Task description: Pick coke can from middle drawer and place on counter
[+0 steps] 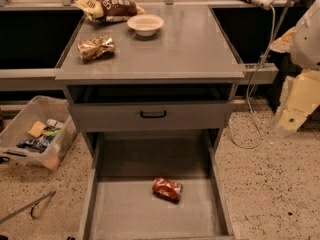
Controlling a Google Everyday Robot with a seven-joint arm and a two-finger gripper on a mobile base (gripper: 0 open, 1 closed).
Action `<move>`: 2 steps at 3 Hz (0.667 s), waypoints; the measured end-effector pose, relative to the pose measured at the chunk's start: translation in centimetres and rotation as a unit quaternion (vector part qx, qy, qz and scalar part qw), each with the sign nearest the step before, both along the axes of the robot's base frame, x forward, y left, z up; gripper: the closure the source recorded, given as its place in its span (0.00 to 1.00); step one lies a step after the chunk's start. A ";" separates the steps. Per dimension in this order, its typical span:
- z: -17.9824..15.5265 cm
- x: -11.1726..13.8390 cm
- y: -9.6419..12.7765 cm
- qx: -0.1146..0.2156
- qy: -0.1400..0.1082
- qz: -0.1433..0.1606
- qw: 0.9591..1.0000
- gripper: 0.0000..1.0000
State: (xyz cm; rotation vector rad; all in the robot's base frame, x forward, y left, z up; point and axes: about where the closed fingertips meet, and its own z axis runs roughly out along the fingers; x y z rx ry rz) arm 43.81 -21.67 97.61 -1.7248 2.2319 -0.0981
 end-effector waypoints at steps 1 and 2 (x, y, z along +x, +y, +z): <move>0.1 0.0 0.1 0.004 -0.009 0.003 1.000 0.00; -3.8 0.2 -0.8 0.021 -0.009 0.005 1.000 0.00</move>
Offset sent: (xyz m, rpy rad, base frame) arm 0.0187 -0.0276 -0.1129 0.0989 -0.0496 -0.0097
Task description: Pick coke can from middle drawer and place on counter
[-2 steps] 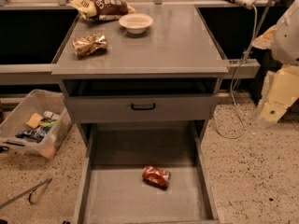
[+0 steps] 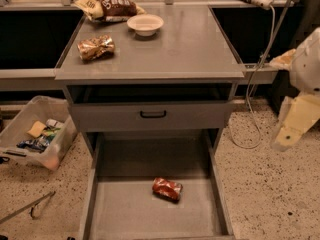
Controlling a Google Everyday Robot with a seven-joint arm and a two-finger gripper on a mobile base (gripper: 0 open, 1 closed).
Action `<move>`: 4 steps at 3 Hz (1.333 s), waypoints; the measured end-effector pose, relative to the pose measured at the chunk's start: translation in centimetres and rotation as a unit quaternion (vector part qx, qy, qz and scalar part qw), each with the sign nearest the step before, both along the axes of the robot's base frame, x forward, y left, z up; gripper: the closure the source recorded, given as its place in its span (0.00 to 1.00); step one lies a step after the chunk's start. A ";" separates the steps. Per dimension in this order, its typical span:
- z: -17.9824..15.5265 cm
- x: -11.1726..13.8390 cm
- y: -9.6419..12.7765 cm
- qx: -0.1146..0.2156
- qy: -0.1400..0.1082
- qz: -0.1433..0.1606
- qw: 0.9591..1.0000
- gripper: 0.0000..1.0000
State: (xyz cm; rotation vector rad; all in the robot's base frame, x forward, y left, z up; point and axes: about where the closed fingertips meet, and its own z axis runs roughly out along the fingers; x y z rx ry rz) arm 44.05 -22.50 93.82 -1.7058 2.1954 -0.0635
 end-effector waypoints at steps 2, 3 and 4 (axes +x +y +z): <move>-16.4 2.7 1.5 0.061 0.029 -0.018 0.998 0.00; -23.0 4.1 3.6 0.078 0.045 -0.047 0.995 0.00; -23.1 4.4 3.7 0.085 0.041 -0.064 0.993 0.00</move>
Offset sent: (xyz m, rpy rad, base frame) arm 0.0632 0.0328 -0.2696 0.2327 0.0544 -0.0825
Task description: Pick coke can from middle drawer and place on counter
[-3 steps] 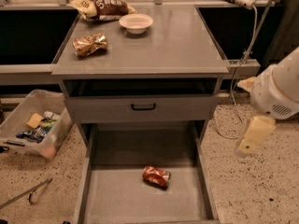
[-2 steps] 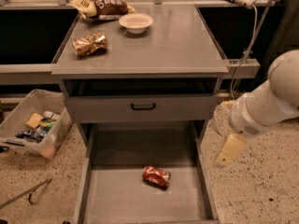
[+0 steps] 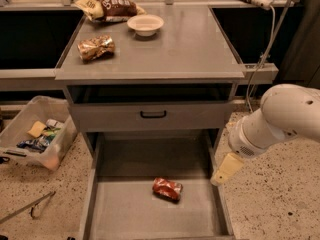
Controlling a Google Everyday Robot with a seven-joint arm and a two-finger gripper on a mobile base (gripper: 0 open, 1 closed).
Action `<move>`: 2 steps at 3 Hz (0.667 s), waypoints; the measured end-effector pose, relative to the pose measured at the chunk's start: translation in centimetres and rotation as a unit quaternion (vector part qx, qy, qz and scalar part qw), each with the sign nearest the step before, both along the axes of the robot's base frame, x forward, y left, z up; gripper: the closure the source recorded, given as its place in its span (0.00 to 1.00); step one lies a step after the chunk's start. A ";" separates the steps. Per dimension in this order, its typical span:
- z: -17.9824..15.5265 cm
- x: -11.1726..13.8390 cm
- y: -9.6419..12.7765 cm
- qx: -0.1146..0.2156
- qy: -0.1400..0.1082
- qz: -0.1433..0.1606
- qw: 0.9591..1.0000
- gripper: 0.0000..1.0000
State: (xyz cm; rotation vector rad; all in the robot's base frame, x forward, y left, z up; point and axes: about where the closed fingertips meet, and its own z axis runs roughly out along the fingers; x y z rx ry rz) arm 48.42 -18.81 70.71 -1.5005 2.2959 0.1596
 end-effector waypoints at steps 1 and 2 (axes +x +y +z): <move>0.0 -0.1 0.1 0.002 0.000 -0.001 1.000 0.00; -3.1 -0.3 1.8 0.051 0.013 -0.027 0.998 0.00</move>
Offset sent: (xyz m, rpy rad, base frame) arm -0.0056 0.0546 -0.1002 0.3324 0.0882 -0.1783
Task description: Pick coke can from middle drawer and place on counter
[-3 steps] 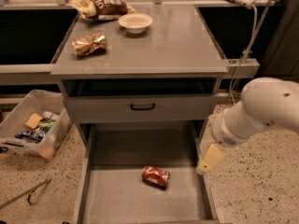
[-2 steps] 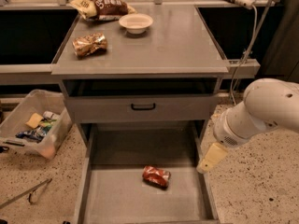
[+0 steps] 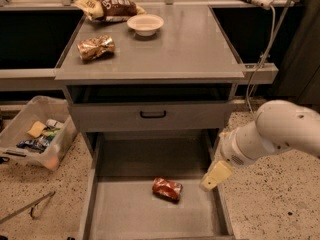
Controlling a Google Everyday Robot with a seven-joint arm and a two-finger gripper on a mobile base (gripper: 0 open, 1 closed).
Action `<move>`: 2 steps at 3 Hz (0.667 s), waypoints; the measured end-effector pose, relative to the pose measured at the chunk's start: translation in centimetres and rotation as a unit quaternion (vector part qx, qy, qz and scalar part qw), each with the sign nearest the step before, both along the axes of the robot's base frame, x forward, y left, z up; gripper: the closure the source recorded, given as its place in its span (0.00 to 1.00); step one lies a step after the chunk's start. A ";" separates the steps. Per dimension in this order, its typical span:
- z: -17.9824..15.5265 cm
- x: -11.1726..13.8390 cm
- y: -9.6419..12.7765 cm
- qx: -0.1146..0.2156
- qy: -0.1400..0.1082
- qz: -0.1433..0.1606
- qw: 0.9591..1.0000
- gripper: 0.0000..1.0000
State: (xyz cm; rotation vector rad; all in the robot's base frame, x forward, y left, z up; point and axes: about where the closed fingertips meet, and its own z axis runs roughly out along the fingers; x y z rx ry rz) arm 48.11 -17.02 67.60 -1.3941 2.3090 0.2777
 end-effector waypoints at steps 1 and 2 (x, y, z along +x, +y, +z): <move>-6.0 -0.3 5.0 0.079 0.027 -0.036 0.996 0.00; -11.4 0.1 10.7 0.138 0.036 -0.048 0.989 0.00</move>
Offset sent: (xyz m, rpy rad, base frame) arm 0.0231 0.1763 -0.1761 0.4326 0.0436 -0.1494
